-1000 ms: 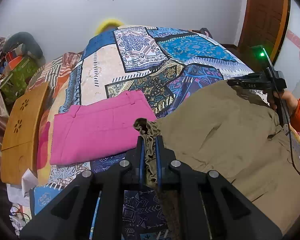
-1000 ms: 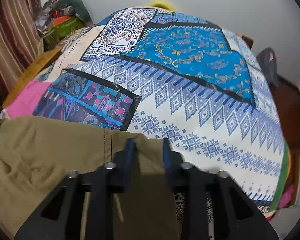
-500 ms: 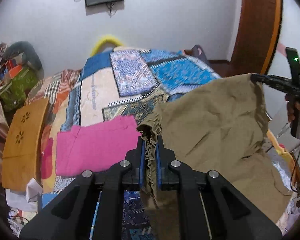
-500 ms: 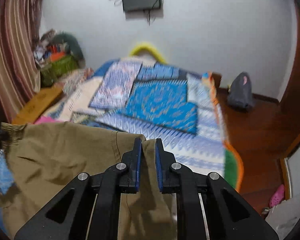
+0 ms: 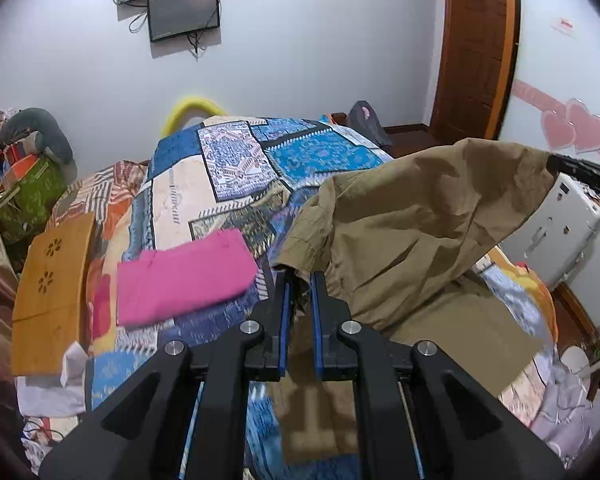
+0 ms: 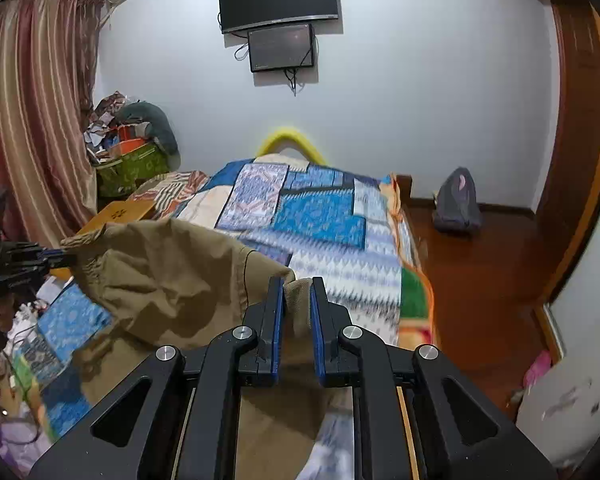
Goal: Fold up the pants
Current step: 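Fold the pants over and lay them down, opening both grippers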
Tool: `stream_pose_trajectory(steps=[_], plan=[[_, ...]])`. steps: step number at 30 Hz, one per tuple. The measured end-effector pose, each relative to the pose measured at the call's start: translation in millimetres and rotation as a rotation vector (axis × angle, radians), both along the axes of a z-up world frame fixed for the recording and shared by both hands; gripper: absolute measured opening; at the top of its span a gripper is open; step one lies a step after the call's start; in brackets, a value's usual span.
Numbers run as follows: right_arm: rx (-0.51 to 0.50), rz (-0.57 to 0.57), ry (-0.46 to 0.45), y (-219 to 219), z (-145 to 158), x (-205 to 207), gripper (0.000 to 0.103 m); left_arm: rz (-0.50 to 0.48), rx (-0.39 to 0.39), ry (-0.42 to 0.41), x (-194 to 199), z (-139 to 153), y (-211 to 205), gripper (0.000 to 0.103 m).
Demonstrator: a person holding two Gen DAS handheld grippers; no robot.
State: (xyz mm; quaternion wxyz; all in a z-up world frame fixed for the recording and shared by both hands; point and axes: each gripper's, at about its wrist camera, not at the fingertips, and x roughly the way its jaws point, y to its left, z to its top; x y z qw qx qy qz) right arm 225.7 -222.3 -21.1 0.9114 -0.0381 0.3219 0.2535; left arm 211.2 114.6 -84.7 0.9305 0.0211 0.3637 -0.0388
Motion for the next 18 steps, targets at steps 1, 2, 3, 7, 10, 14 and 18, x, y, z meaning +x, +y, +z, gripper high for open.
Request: stream_pose_trajectory(steps=[1,2,3,7,10,14,18], plan=[[-0.001,-0.002,0.01,-2,-5,-10,0.011,-0.003,0.007,-0.002,-7,-2,-1,0.009],[0.0,-0.005,0.018,-3,-8,-16,0.011,-0.003,0.015,-0.008,-14,-3,-2,0.008],[0.006,-0.005,0.031,-5,-12,-25,0.011,-0.006,0.013,-0.016,-22,-4,-2,0.008],[0.0,-0.007,0.074,-6,-33,-47,0.011,-0.024,-0.01,0.003,-45,-15,-3,0.007],[0.039,-0.018,0.114,-14,-46,-56,0.011,-0.026,0.007,0.039,-52,-31,-4,0.007],[0.05,-0.033,0.149,-23,-61,-65,0.011,-0.008,-0.04,0.087,-57,-49,3,0.007],[0.022,-0.029,0.175,-24,-81,-79,0.011,-0.001,-0.056,0.114,-64,-61,6,0.007]])
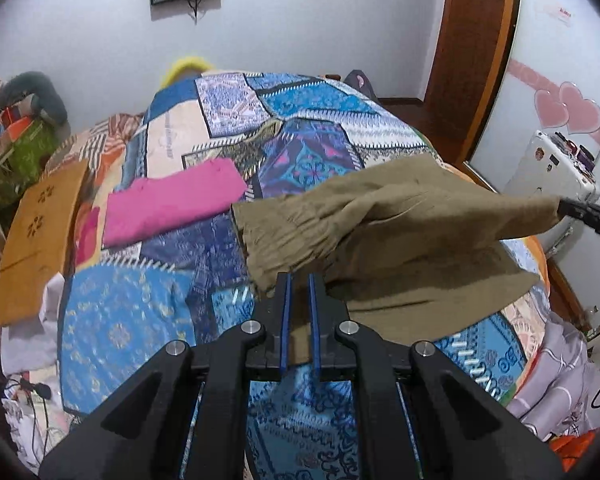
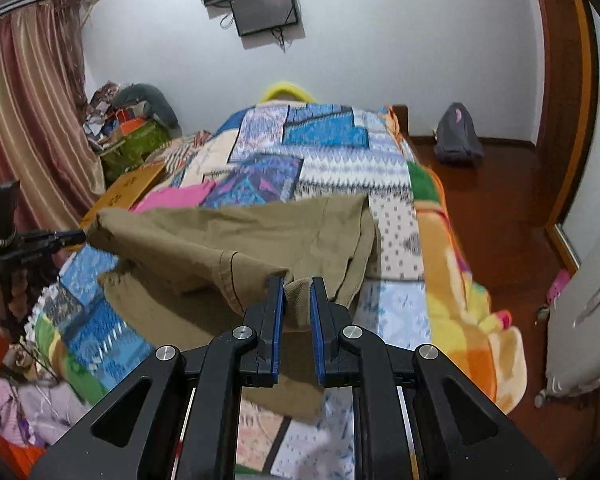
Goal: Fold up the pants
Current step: 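Fold the pants over and lay them down, opening both grippers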
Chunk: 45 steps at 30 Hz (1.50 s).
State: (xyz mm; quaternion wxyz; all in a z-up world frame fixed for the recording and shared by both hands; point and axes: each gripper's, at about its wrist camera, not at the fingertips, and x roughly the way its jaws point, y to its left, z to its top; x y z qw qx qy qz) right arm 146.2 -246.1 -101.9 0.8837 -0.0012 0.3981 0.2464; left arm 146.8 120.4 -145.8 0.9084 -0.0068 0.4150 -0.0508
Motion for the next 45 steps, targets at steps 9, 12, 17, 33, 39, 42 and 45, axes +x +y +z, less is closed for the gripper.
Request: stream_pose_trajectory(steps=[9,12,17,33,39,42,45], plan=[[-0.057,0.0,0.093,6,-48,-20,0.012,0.082,-0.081,-0.002,-8,11,22,0.008],[-0.066,-0.01,0.098,6,-56,-22,0.012,0.084,-0.1,0.0,4,15,23,0.008],[-0.067,-0.02,0.117,5,-60,-21,0.012,0.042,-0.092,0.008,22,9,0,0.008],[-0.123,-0.061,0.157,-19,-45,-35,0.017,0.042,-0.049,0.104,5,-57,-14,0.021],[-0.072,-0.064,0.081,-9,-15,-26,0.018,0.049,-0.039,0.097,5,-58,-16,0.022],[-0.049,-0.032,0.078,12,-20,-15,0.018,0.057,-0.035,0.094,4,-57,-17,0.023],[-0.047,0.005,0.13,31,-42,-10,0.018,0.066,-0.023,0.089,2,-57,-17,0.028]])
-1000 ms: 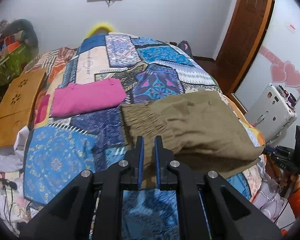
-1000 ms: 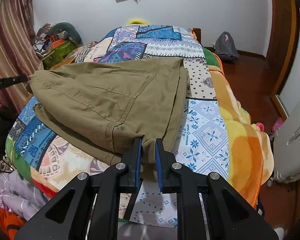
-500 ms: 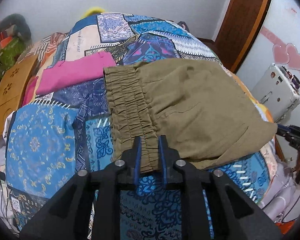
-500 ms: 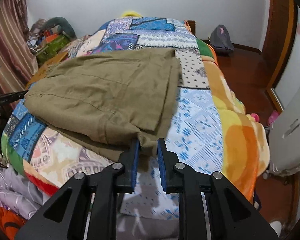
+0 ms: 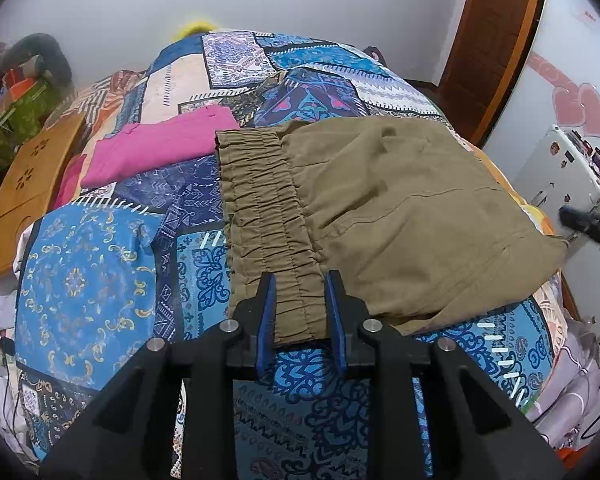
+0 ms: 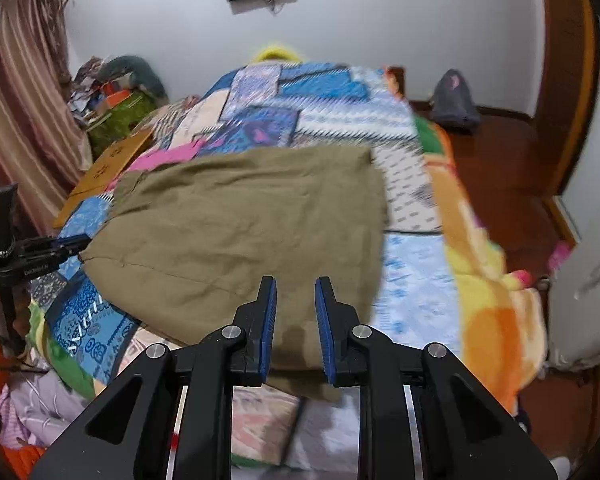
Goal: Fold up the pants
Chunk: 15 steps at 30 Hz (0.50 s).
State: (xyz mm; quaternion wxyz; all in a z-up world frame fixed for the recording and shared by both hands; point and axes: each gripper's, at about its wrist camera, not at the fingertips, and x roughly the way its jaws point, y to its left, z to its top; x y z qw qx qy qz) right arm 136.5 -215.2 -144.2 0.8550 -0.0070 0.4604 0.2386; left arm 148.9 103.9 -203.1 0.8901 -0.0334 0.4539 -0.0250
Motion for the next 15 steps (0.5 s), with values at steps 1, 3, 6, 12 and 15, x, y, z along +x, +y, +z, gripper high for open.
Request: stream_pose_trajectory(steps=[1,3,6,12,15], plan=[[-0.008,0.006,0.021,3,-9,0,0.018,0.001,0.0,0.0,-1,0,0,0.029],[-0.017,0.021,0.068,7,-27,-3,0.018,0.004,-0.001,0.0,-3,0,3,0.035],[0.015,-0.006,0.073,-3,-36,-10,0.022,0.012,-0.012,0.004,-5,-1,9,0.043],[-0.07,-0.012,0.084,-15,-25,-1,0.024,0.038,-0.019,-0.006,-7,13,17,0.043],[-0.075,-0.027,0.049,-25,-12,8,0.024,0.053,-0.005,-0.039,-4,29,26,0.043]])
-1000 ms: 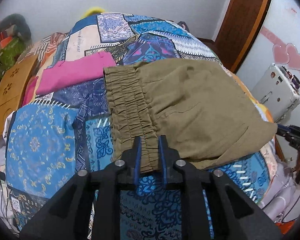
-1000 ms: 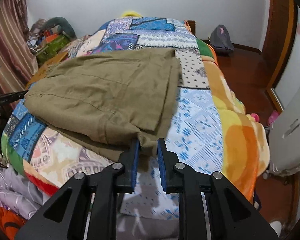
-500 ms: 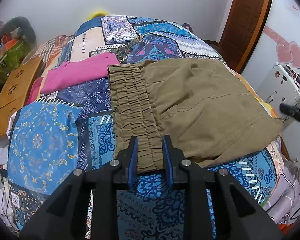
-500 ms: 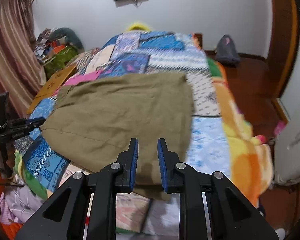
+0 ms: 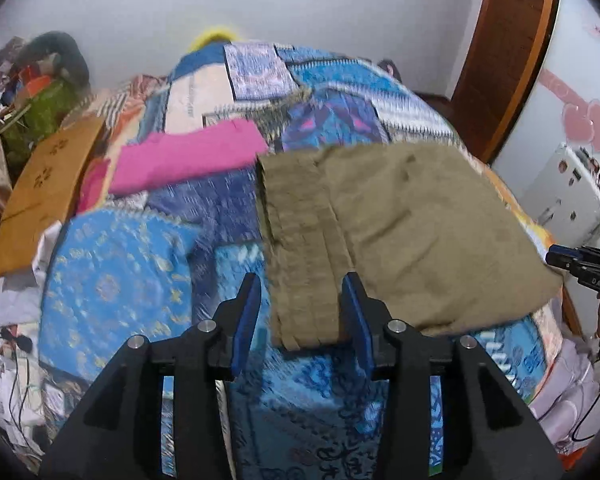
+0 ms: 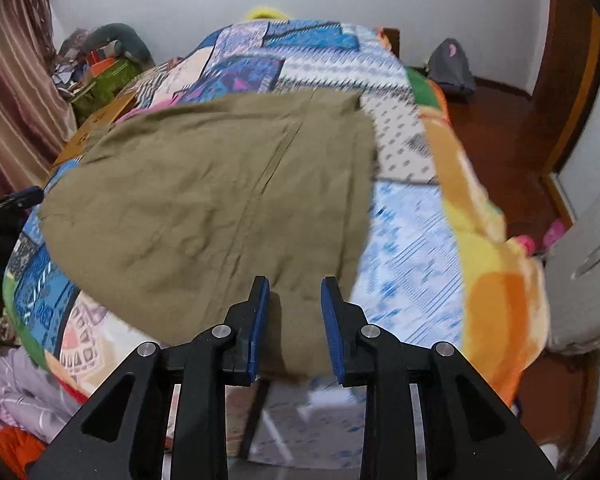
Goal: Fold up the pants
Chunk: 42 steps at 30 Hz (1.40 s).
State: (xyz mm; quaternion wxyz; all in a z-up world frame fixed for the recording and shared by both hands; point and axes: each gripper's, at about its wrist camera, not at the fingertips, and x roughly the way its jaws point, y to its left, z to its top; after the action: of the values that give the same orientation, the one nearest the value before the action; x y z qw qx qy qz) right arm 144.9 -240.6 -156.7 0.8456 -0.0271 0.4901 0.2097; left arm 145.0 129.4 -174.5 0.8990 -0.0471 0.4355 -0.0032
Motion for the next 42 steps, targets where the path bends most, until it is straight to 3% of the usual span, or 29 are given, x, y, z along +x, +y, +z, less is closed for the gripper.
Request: stream_pose_trajectory(steps=[8,18,28,39,42], plan=[[0.019,-0.033,-0.103,-2,27,52,0.024,0.041,0.0,-0.021,55,16,25,0.043],[-0.034,-0.019,-0.13,16,13,128,0.03,0.039,0.003,0.066,140,-21,31,0.043],[-0.056,0.001,-0.046,42,-42,204,0.036,0.013,-0.086,0.143,165,-53,37,0.044],[-0.015,0.032,0.073,53,-84,232,0.036,0.009,-0.096,0.21,180,-72,37,0.045],[0.022,0.043,0.084,52,-84,233,0.017,0.019,-0.1,0.207,180,-72,38,0.043]])
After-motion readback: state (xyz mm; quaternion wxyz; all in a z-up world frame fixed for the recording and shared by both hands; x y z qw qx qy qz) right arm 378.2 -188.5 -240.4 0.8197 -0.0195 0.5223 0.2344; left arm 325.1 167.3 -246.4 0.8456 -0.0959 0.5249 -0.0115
